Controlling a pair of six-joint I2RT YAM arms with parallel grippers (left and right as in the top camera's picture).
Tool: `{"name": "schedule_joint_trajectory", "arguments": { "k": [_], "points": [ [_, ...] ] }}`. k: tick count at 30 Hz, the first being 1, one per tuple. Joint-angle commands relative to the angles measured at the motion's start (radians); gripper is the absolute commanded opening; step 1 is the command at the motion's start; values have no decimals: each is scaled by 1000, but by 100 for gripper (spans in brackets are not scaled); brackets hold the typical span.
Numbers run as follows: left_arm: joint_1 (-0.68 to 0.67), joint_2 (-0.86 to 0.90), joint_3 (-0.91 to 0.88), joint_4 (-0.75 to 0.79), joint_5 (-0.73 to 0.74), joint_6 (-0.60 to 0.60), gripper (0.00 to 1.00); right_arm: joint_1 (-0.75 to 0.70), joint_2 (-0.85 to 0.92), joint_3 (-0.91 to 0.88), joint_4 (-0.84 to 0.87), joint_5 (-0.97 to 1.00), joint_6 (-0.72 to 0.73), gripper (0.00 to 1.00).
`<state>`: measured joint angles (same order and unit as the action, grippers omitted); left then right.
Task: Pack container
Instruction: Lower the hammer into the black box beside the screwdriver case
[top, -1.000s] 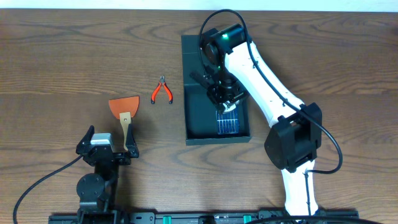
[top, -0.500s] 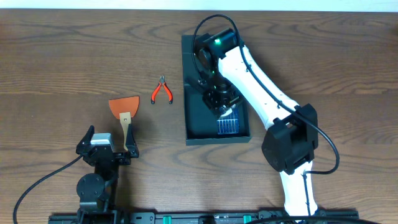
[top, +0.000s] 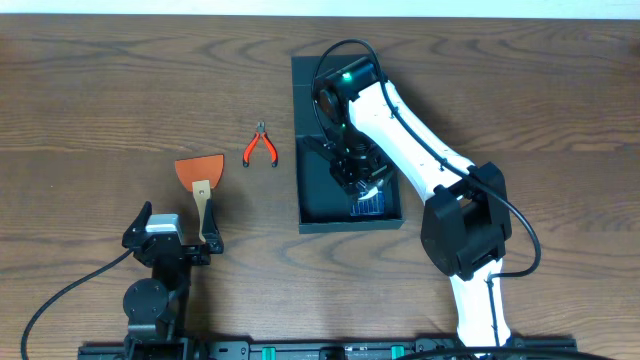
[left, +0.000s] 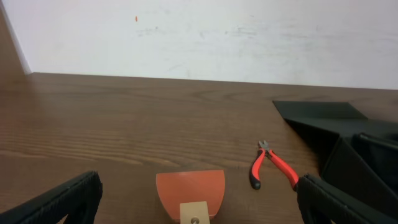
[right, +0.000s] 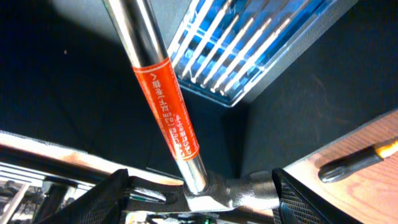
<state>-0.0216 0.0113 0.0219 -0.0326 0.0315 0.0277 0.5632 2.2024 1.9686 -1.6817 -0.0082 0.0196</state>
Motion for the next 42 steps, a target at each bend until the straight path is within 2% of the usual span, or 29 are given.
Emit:
{"name": "schedule_joint_trajectory", "arguments": {
  "k": [1, 21, 39, 42],
  "points": [
    [3, 0, -18, -37, -5, 13, 99, 8, 1, -3, -6, -4, 21, 30],
    [3, 0, -18, -36, -5, 13, 99, 9, 1, -11, 76, -5, 21, 32],
    [3, 0, -18, -36, -5, 13, 99, 14, 1, -223, 251, -27, 21, 32],
    [3, 0, -18, -36, -5, 13, 99, 14, 1, -232, 269, -27, 21, 37]
  ]
}}
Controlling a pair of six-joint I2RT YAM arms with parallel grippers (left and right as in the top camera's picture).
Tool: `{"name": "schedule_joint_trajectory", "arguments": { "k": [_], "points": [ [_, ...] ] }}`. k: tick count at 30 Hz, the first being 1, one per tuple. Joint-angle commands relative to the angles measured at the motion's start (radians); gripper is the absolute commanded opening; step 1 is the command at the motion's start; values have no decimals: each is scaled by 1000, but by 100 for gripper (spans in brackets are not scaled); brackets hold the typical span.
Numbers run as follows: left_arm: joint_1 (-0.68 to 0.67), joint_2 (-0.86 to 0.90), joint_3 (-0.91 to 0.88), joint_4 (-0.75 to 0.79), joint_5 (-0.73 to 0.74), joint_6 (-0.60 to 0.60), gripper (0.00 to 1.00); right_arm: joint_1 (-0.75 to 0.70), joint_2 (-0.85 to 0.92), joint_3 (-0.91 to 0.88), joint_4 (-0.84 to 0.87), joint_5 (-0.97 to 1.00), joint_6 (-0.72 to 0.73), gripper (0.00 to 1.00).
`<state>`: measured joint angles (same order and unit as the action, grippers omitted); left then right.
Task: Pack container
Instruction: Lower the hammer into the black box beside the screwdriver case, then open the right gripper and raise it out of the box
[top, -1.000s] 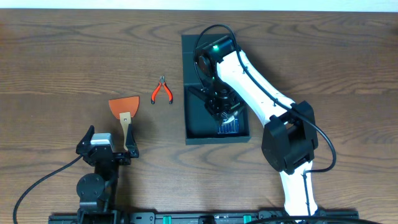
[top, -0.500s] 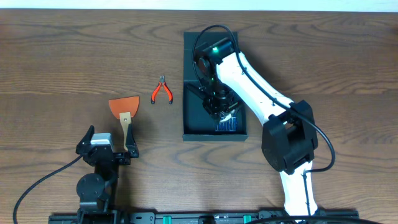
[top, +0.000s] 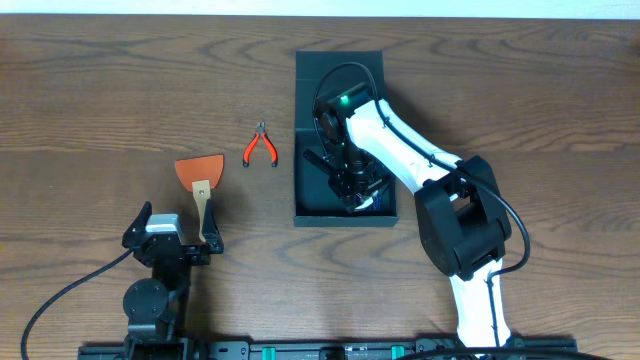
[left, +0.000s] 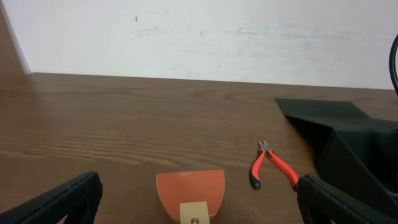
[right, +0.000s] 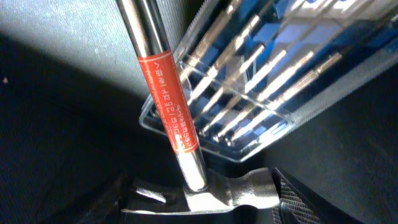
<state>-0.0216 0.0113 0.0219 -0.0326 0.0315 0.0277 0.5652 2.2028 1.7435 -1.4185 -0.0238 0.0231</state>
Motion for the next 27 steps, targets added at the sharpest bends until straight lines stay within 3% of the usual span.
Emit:
{"name": "schedule_joint_trajectory", "arguments": {
  "k": [1, 4, 11, 16, 27],
  "points": [
    [3, 0, -18, -36, -5, 13, 99, 12, 0, -9, 11, -11, 17, 41],
    [3, 0, -18, -36, -5, 13, 99, 14, 0, -10, 20, -11, 17, 56],
    [3, 0, -18, -36, -5, 13, 99, 14, 0, -10, 20, -11, 17, 73],
    [3, 0, -18, -37, -5, 13, 98, 14, 0, -10, 21, -11, 17, 79],
    [3, 0, -18, -36, -5, 13, 99, 10, 0, 20, 69, -11, 13, 79]
  ]
}}
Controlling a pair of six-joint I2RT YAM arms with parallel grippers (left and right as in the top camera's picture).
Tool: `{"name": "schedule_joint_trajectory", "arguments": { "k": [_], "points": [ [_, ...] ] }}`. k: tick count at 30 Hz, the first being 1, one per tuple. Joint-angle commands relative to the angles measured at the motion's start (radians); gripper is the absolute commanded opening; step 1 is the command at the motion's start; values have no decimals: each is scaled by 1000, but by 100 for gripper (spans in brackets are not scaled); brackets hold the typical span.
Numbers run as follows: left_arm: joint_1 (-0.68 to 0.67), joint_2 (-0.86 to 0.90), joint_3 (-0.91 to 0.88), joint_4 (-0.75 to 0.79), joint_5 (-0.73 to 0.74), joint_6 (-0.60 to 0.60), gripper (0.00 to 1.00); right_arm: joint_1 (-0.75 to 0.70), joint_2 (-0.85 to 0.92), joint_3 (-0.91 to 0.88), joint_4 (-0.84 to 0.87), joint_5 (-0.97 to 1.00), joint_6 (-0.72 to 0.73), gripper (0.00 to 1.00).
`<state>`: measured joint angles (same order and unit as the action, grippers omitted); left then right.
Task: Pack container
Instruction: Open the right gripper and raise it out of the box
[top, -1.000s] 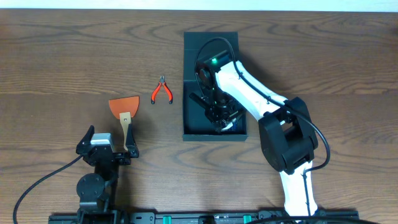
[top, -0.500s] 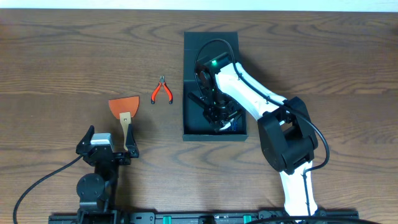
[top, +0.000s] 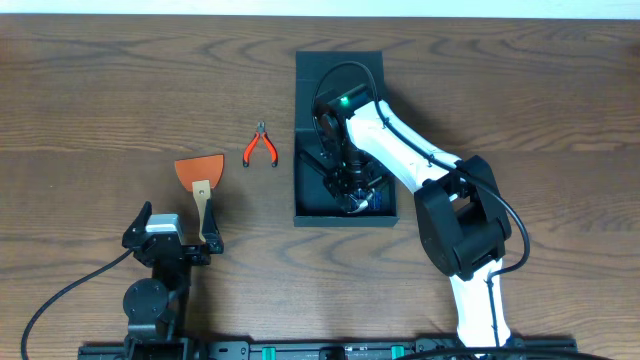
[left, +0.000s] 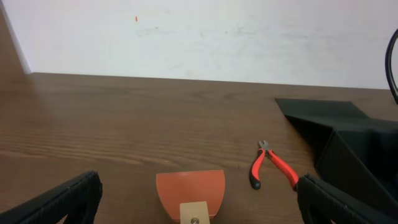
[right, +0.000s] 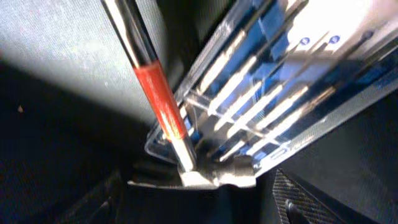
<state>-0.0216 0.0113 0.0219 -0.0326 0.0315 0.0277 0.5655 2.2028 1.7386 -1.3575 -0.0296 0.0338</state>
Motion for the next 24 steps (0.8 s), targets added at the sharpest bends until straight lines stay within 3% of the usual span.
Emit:
{"name": "schedule_joint_trajectory", "arguments": {
  "k": [1, 8, 14, 15, 24],
  "points": [
    [3, 0, -18, -36, -5, 13, 99, 6, 0, 55, 6, -5, 2, 79],
    [3, 0, -18, -36, -5, 13, 99, -37, 0, 392, -92, 33, 10, 80],
    [3, 0, -18, -37, -5, 13, 98, -151, 0, 698, -279, 248, 33, 95],
    [3, 0, -18, -36, -5, 13, 99, -176, 0, 724, -308, 262, 33, 99],
    [3, 0, -18, -36, -5, 13, 99, -435, -4, 718, -341, 100, -17, 95]
  ]
}}
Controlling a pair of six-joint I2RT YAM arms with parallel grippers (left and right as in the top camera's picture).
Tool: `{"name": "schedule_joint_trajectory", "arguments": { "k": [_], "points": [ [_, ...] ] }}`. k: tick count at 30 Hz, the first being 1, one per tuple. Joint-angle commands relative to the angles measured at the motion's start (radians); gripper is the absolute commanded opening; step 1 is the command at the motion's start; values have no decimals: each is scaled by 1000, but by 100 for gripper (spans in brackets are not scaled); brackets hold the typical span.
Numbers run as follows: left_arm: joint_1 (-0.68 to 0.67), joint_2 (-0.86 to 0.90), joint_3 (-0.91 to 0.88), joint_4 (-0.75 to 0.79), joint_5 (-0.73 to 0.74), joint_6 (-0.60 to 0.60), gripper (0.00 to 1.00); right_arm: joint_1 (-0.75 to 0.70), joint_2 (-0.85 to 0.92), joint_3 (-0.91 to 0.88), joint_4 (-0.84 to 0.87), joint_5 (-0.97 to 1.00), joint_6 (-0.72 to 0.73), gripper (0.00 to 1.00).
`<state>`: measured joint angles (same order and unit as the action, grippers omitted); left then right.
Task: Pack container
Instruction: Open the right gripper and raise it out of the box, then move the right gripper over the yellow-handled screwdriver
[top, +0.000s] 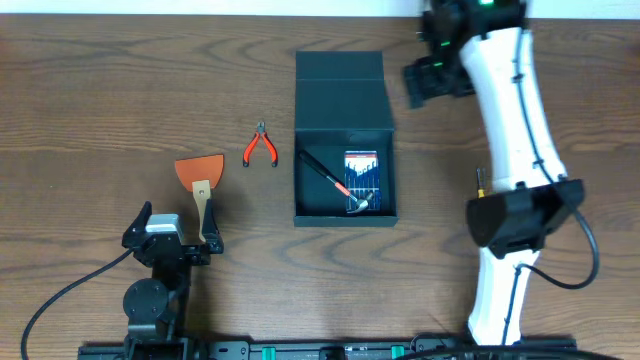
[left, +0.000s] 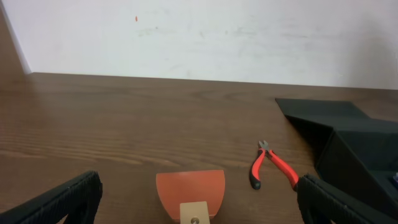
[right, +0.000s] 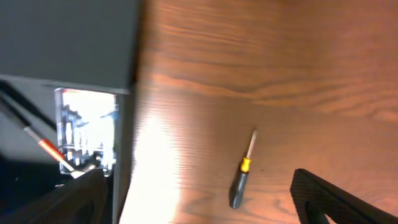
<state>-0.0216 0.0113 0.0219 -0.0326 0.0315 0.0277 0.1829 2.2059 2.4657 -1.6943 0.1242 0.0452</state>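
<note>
The black box (top: 305, 205) stands open at mid-table, its lid (top: 340, 75) folded back. Inside lie a blue bit case (top: 361, 172) and a hammer (top: 338, 184) slanting across it; both also show in the right wrist view, bit case (right: 87, 134) and hammer (right: 48, 151). My right gripper (right: 199, 208) hangs open and empty high over the table right of the box. A yellow-collared screwdriver (right: 241, 173) lies below it. Red pliers (top: 261, 146) and an orange scraper (top: 199, 174) lie left of the box. My left gripper (left: 199, 210) is open, the scraper's handle between its fingers.
The screwdriver (top: 478, 181) is mostly hidden by my right arm in the overhead view. A white wall rises behind the table's far edge (left: 155, 77). Bare wood lies between the pliers (left: 271, 165) and the box wall (left: 354, 168).
My right gripper was low inside the box with the hammer's head between its fingers. Now it is high at the back right, open and empty, and the hammer lies in the box.
My right gripper was in the box with the hammer head between its fingers, beside the bit case. The box then stood slightly further left and back. The hammer then sat lower against the case. Now it lies there alone. The left arm stayed still.
</note>
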Motion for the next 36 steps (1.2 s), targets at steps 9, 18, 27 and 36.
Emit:
{"name": "schedule_joint_trajectory", "arguments": {
  "k": [9, 18, 27, 36],
  "points": [
    [3, 0, -18, -36, -5, 13, 99, -219, -7, -17, -4, -55, -85, 98],
    [3, 0, -18, -36, -5, 13, 99, -230, -168, -27, -5, -70, -83, 94],
    [3, 0, -18, -36, -5, 13, 99, -243, -524, -292, -1, -71, -87, 99],
    [3, 0, -18, -36, -5, 13, 99, -347, -695, -899, 248, -59, -84, 99]
  ]
}}
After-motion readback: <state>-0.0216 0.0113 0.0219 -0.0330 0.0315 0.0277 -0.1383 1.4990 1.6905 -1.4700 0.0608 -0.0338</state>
